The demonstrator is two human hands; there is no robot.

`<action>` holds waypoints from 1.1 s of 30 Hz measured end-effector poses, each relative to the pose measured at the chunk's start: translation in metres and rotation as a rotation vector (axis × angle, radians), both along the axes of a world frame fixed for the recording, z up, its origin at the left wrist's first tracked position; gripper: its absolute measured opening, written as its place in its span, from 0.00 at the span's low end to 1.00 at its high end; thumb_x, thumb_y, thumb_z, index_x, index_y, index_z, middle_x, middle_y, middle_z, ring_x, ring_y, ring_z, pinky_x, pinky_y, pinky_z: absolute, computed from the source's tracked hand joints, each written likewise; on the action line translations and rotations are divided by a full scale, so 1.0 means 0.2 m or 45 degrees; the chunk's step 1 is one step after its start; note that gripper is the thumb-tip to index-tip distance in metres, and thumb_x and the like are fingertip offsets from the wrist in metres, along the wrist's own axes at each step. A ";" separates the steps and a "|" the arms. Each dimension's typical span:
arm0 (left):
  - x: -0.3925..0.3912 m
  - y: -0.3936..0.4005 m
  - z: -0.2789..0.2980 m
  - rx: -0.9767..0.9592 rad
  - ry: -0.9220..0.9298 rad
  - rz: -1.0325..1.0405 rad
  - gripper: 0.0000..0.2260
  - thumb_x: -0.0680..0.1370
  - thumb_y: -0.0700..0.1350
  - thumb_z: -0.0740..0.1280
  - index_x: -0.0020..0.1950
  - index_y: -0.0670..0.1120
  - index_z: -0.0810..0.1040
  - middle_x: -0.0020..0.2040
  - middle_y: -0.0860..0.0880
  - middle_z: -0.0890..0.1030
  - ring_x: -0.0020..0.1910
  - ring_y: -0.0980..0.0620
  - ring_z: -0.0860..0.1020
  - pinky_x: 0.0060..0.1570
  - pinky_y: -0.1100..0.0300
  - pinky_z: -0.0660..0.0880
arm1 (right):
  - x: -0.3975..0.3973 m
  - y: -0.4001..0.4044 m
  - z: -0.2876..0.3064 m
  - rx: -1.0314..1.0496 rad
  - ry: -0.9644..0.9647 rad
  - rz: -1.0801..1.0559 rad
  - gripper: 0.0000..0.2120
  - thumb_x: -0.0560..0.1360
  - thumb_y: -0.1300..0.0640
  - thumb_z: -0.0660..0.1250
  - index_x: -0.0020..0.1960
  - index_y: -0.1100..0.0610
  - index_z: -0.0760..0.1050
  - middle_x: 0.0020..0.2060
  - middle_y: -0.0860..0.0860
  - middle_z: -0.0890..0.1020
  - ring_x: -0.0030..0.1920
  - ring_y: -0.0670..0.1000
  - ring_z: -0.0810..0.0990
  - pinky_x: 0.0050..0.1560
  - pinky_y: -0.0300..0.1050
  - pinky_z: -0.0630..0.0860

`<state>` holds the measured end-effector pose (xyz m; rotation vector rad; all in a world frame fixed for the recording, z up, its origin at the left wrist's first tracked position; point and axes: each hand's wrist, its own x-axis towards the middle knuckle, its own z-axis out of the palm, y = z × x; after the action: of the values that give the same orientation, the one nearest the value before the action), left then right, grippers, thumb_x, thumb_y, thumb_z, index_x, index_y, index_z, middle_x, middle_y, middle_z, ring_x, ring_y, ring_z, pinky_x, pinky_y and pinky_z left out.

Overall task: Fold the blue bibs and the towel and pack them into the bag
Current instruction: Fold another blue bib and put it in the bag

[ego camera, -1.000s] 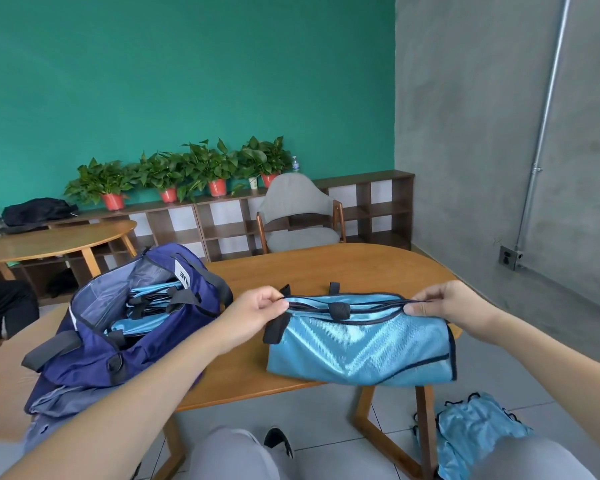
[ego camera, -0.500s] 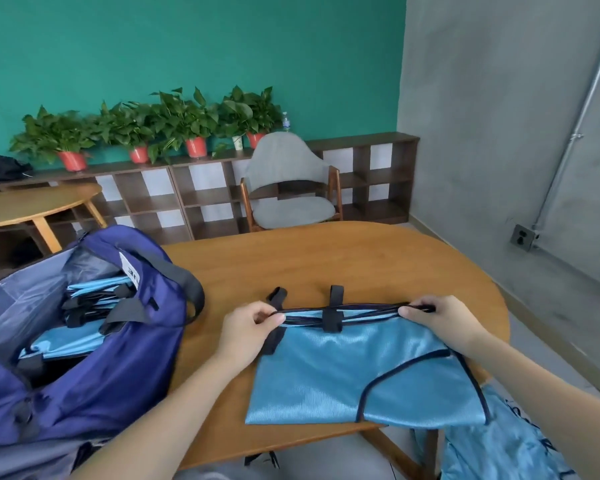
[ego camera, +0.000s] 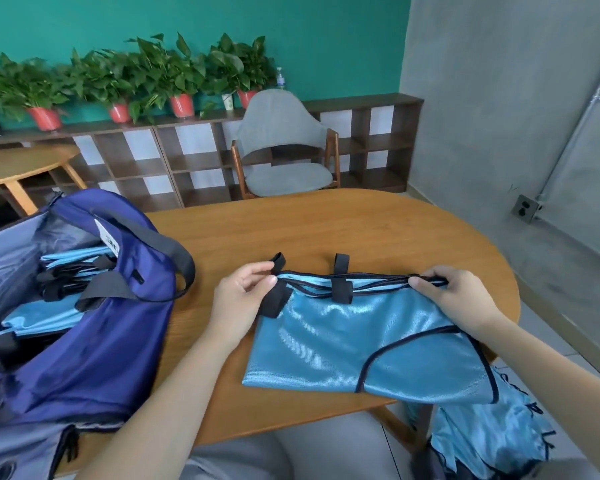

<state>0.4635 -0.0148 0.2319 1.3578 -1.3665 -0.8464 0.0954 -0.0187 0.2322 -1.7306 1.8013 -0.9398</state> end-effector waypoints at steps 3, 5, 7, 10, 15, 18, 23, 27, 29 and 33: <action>-0.01 0.01 0.01 -0.009 -0.019 0.074 0.10 0.81 0.41 0.69 0.59 0.52 0.83 0.49 0.54 0.87 0.48 0.56 0.84 0.55 0.54 0.80 | 0.02 0.01 0.00 -0.047 0.007 -0.011 0.12 0.75 0.43 0.72 0.51 0.50 0.80 0.45 0.45 0.83 0.40 0.42 0.77 0.37 0.35 0.68; -0.01 0.02 0.01 -0.034 -0.042 0.119 0.10 0.81 0.39 0.69 0.57 0.52 0.83 0.49 0.55 0.86 0.48 0.59 0.84 0.56 0.55 0.80 | 0.03 0.03 0.02 -0.087 0.064 -0.010 0.10 0.75 0.46 0.73 0.52 0.50 0.79 0.47 0.44 0.81 0.44 0.44 0.77 0.43 0.36 0.69; -0.02 0.04 0.01 -0.049 -0.098 0.146 0.11 0.81 0.39 0.68 0.54 0.55 0.83 0.49 0.55 0.86 0.50 0.59 0.83 0.56 0.56 0.80 | 0.04 0.03 0.04 -0.245 0.329 0.003 0.10 0.77 0.50 0.73 0.54 0.53 0.78 0.49 0.47 0.79 0.49 0.48 0.77 0.50 0.41 0.70; -0.02 0.07 0.01 -0.024 -0.117 0.191 0.12 0.81 0.40 0.66 0.50 0.58 0.81 0.48 0.52 0.85 0.48 0.54 0.82 0.50 0.61 0.77 | 0.13 0.04 0.08 -0.631 0.671 0.182 0.07 0.77 0.53 0.71 0.51 0.56 0.81 0.45 0.49 0.81 0.47 0.54 0.78 0.50 0.48 0.74; -0.04 0.09 0.01 -0.031 -0.329 0.111 0.06 0.82 0.52 0.64 0.49 0.60 0.80 0.45 0.49 0.84 0.45 0.52 0.81 0.50 0.51 0.77 | 0.40 0.08 0.05 -0.329 0.619 0.584 0.13 0.79 0.45 0.67 0.41 0.52 0.78 0.39 0.44 0.77 0.38 0.46 0.75 0.43 0.46 0.75; -0.03 0.10 0.01 -0.060 -0.224 0.028 0.06 0.83 0.50 0.65 0.52 0.60 0.81 0.45 0.45 0.84 0.44 0.48 0.81 0.48 0.50 0.77 | 0.46 0.09 -0.02 -0.325 0.304 0.601 0.03 0.78 0.53 0.69 0.45 0.50 0.79 0.44 0.42 0.78 0.46 0.44 0.76 0.48 0.39 0.71; -0.02 0.13 0.03 -0.138 0.147 -0.197 0.05 0.81 0.45 0.63 0.55 0.46 0.75 0.51 0.47 0.87 0.56 0.52 0.82 0.60 0.60 0.73 | 0.44 0.10 -0.05 -0.307 0.472 0.672 0.24 0.81 0.48 0.63 0.76 0.43 0.64 0.70 0.38 0.70 0.69 0.42 0.65 0.72 0.42 0.61; -0.02 0.09 0.00 -0.041 -0.053 -0.298 0.04 0.82 0.50 0.62 0.55 0.55 0.75 0.65 0.58 0.80 0.68 0.58 0.74 0.69 0.52 0.70 | 0.46 0.09 -0.04 -0.186 0.727 0.659 0.32 0.81 0.36 0.55 0.81 0.40 0.50 0.79 0.36 0.53 0.80 0.44 0.44 0.77 0.43 0.41; -0.04 0.07 -0.03 -0.045 -0.458 -0.263 0.08 0.84 0.52 0.61 0.62 0.58 0.75 0.70 0.61 0.74 0.72 0.60 0.68 0.73 0.47 0.65 | 0.48 0.08 -0.03 -0.095 0.845 0.678 0.35 0.79 0.29 0.47 0.82 0.40 0.47 0.80 0.38 0.46 0.80 0.44 0.40 0.77 0.43 0.36; -0.09 0.06 -0.04 -0.078 -1.116 -0.268 0.23 0.84 0.63 0.53 0.76 0.59 0.66 0.80 0.61 0.60 0.80 0.61 0.49 0.77 0.47 0.50 | 0.51 0.07 -0.01 0.041 0.929 0.674 0.38 0.75 0.26 0.41 0.82 0.39 0.43 0.80 0.39 0.42 0.80 0.45 0.39 0.79 0.46 0.36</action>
<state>0.4457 -0.0038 0.2246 1.6318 -2.2074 -0.3109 0.1968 -0.0050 0.2300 -2.5541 1.5498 -0.0477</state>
